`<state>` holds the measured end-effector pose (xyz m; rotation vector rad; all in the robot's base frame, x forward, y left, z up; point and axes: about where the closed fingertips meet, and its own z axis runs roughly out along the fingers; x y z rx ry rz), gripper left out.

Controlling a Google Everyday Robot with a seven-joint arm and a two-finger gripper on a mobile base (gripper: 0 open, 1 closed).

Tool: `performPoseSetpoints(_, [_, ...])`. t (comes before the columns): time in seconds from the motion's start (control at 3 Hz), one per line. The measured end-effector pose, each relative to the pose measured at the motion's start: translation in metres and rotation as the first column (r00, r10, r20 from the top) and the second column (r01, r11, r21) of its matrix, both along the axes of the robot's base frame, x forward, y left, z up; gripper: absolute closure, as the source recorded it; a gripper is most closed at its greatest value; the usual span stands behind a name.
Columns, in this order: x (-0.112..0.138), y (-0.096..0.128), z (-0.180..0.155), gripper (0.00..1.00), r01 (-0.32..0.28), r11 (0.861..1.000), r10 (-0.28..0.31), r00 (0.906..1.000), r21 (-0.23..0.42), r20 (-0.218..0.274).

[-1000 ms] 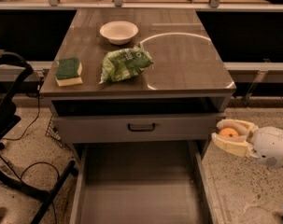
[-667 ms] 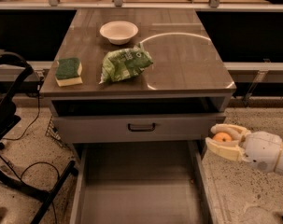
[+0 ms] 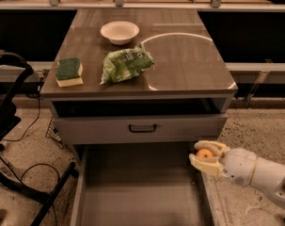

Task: Place orange into middle drawer

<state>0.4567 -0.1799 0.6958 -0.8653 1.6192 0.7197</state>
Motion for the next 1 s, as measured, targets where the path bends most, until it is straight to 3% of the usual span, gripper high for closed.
performPoseSetpoints(0.67, [0.000, 0.085, -0.107, 1.00, -0.097, 0.995, 0.096, 0.9918, -0.010, -0.084])
performPoseSetpoints(1.0, [0.005, 0.128, -0.156, 1.00, -0.148, 0.985, 0.141, 0.9862, -0.086, -0.086])
